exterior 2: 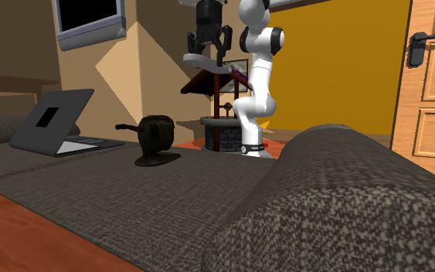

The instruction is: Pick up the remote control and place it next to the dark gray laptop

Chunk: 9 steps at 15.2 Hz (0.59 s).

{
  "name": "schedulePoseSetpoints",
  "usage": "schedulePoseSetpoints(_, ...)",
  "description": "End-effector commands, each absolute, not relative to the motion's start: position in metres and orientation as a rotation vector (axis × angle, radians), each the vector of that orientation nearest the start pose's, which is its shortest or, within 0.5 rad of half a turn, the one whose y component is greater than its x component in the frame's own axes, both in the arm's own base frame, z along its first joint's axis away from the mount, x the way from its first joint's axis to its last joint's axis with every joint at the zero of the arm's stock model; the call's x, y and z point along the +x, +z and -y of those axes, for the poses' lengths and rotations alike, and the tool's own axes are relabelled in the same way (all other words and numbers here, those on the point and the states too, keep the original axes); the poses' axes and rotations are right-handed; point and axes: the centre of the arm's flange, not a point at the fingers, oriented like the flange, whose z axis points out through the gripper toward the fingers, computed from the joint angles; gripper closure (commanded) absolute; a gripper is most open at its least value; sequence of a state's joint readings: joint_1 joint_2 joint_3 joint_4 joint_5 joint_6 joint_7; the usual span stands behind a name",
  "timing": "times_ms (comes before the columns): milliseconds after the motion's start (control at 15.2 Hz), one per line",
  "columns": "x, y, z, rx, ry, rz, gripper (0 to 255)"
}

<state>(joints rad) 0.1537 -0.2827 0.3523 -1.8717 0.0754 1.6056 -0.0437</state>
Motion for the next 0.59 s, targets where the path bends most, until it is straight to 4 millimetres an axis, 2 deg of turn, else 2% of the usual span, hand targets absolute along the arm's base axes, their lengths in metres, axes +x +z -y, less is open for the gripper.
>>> schedulePoseSetpoints(0, 0.397, 0.631, -0.254, -3.05, -0.008, 0.835, 255)
schedulePoseSetpoints(198, 0.397, 0.646, -0.254, -3.05, -0.008, 0.835, 255)
schedulePoseSetpoints(528, 0.435, 0.647, -0.2, -3.05, -0.008, 0.835, 255)
